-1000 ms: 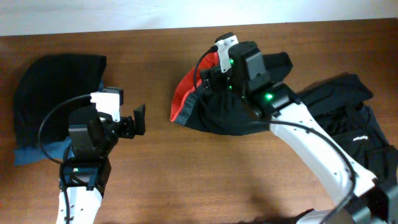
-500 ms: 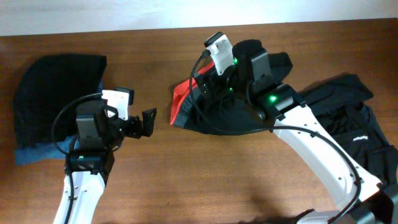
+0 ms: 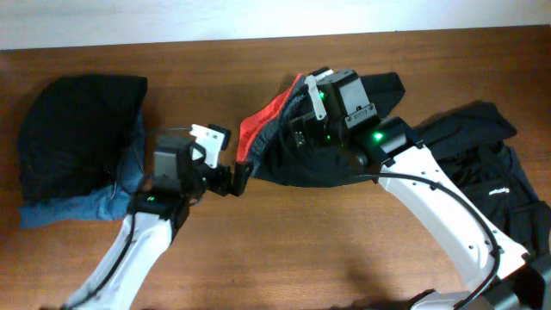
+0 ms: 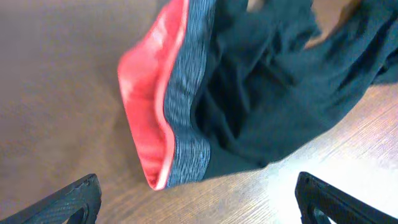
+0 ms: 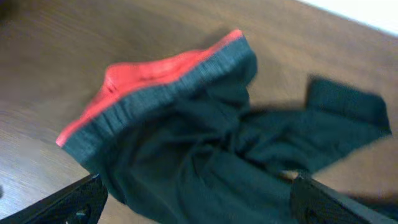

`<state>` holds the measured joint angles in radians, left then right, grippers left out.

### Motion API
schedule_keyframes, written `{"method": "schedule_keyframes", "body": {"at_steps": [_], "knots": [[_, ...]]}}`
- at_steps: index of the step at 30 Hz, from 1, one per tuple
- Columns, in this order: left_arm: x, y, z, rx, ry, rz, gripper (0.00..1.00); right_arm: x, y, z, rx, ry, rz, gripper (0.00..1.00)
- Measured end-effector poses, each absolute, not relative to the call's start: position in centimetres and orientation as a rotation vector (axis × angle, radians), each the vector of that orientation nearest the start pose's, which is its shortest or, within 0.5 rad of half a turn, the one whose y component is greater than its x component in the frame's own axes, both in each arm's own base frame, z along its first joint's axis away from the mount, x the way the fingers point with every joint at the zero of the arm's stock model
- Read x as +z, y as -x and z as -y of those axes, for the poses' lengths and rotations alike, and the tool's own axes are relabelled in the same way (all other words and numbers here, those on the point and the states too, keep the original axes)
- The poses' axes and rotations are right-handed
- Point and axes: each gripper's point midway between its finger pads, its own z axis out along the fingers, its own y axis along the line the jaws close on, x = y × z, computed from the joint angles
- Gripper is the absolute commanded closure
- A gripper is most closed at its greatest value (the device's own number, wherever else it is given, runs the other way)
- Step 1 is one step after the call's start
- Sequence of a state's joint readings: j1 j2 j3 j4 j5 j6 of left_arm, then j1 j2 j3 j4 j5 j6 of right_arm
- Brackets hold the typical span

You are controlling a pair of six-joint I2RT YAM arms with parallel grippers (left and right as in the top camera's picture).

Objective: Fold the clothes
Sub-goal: 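Grasp the red-lined waistband with the left gripper near the right gripper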

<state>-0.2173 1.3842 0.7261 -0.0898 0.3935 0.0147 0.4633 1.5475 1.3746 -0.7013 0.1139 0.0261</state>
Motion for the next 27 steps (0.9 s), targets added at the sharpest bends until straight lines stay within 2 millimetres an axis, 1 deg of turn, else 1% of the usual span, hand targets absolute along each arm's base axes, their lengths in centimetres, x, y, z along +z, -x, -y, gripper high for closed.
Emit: {"method": "schedule_keyframes", "body": {"at_steps": [2, 4, 6, 13, 15, 18, 21, 24, 27], "knots": [[9.3, -35.1, 14.5, -0.569, -0.447, -2.318, 0.01, 20.3, -38.3, -16.7, 0.057, 0.465, -2.416, 0.01], [8.0, -35.3, 14.5, -0.577, -0.432, -2.347, 0.01, 20.0, -38.1, -16.3, 0.043, 0.453, -2.436, 0.01], [7.5, -35.6, 14.6, -0.582, -0.421, -2.351, 0.0, 19.8, -37.9, -16.1, 0.035, 0.445, -2.45, 0.01], [7.2, -36.1, 14.6, -0.601, -0.343, -2.36, 0.01, 19.7, -37.7, -15.8, 0.029, 0.408, -2.468, 0.01], [6.6, -36.2, 14.2, -0.598, -0.258, -2.398, 0.01, 19.6, -37.6, -15.8, 0.032, 0.397, -2.473, 0.01], [6.2, -36.2, 13.7, -0.601, -0.169, -2.429, 0.01, 19.6, -37.6, -15.8, 0.034, 0.388, -2.476, 0.01], [6.5, -36.6, 13.5, -0.636, -0.069, -2.438, 0.01, 19.5, -37.5, -15.7, 0.033, 0.389, -2.48, 0.01], [7.2, -36.9, 13.7, -0.685, 0.013, -2.441, 0.01, 19.5, -37.5, -15.7, 0.033, 0.386, -2.483, 0.01], [7.3, -36.9, 13.9, -0.723, 0.089, -2.456, 0.01, 19.5, -37.5, -15.7, 0.035, 0.381, -2.483, 0.01]]}}
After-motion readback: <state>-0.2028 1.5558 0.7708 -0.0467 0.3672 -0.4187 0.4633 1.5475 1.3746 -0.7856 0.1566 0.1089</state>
